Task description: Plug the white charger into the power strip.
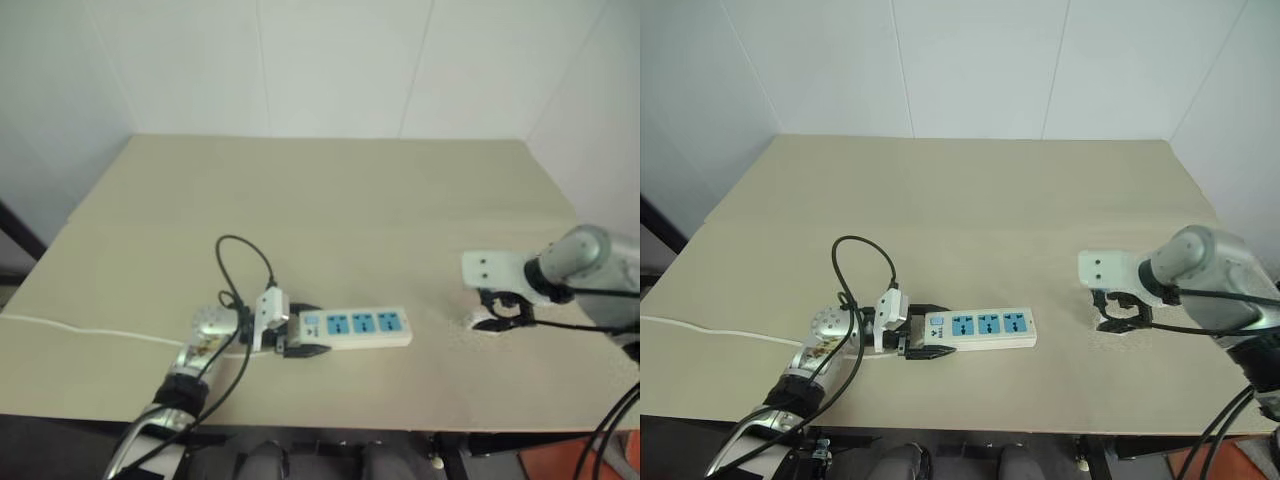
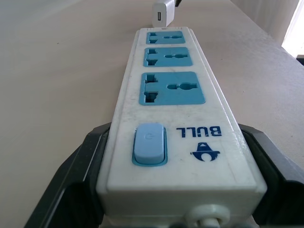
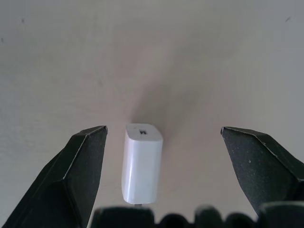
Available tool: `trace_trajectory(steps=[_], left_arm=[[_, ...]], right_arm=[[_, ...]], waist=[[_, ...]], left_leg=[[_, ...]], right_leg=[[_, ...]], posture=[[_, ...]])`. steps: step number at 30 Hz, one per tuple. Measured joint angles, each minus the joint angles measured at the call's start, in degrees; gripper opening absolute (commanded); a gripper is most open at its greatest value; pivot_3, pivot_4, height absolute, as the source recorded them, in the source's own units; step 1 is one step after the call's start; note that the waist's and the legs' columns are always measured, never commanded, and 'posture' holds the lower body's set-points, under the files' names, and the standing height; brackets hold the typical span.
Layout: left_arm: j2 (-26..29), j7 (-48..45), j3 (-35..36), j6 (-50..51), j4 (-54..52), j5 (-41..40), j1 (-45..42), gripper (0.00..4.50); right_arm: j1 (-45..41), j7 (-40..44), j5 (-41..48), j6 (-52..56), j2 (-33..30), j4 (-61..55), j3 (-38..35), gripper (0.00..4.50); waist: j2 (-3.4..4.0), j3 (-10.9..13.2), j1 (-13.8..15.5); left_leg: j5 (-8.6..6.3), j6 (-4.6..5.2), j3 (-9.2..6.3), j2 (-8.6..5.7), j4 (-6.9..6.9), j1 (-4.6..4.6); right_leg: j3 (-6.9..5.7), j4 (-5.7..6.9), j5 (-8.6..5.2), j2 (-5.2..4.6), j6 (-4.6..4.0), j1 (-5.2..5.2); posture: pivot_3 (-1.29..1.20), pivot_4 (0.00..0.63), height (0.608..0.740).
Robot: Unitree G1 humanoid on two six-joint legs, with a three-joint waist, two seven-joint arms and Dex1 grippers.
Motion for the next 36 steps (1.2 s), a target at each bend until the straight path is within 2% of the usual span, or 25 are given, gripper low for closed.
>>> trace_trajectory(steps=[10,18,21,30,34,36], left_arm=[[-0.4,0.9,-0.3,0.0,0.2,0.1,0.0,3.32],[-0.2,1.3,-0.6,0.0,0.1,0.2,0.1,3.32],[-0.2,1.5,-0.7,0.0,0.1,0.2,0.1,3.32],[0.2,1.9,-0.7,0.0,0.1,0.2,0.2,3.32],[0.3,2.0,-0.8,0.0,0.1,0.2,0.2,3.32],[0.6,2.0,-0.7,-0.1,0.2,0.1,0.2,3.32]], right_arm=[[-2.6,1.1,-9.9,5.6,7.1,5.5,5.2,4.50],[-4.4,2.4,-13.2,6.8,8.7,8.9,5.9,4.50],[-4.5,3.5,-13.9,6.8,9.0,9.0,6.0,3.97],[-3.2,6.1,-14.3,8.0,9.0,6.0,6.5,1.15],[-2.4,5.4,-14.5,9.6,9.4,4.3,5.9,1.15],[-2.4,3.8,-13.7,11.1,11.7,4.2,4.0,1.15]], waist=[[0.06,0.0,0.2],[0.07,-0.1,0.1],[0.07,-0.1,0.1],[0.02,-0.1,-0.1],[-0.01,-0.1,-0.2],[-0.03,-0.1,-0.3]], left_leg=[[0.00,0.00,-0.02,-0.06,0.01,0.14],[0.00,0.00,-0.03,-0.06,0.01,0.20],[0.00,0.00,-0.03,-0.06,0.01,0.22],[0.00,-0.01,-0.02,-0.06,0.01,0.35],[0.00,-0.01,-0.02,-0.05,0.01,0.37],[0.00,-0.01,-0.02,-0.04,0.01,0.40]], right_leg=[[0.00,0.01,0.00,-0.05,0.00,0.15],[0.00,0.01,0.00,-0.04,0.00,0.22],[-0.01,0.01,0.00,-0.04,0.00,0.24],[0.00,0.03,0.01,-0.04,0.01,0.34],[0.01,0.03,0.00,-0.03,0.01,0.35],[0.01,0.05,0.01,-0.02,0.01,0.36]], posture=[[0.00,0.150,0.740],[0.00,0.150,0.740],[0.00,0.150,0.740],[0.00,0.150,0.740],[0.00,0.150,0.740],[0.00,0.150,0.740]])
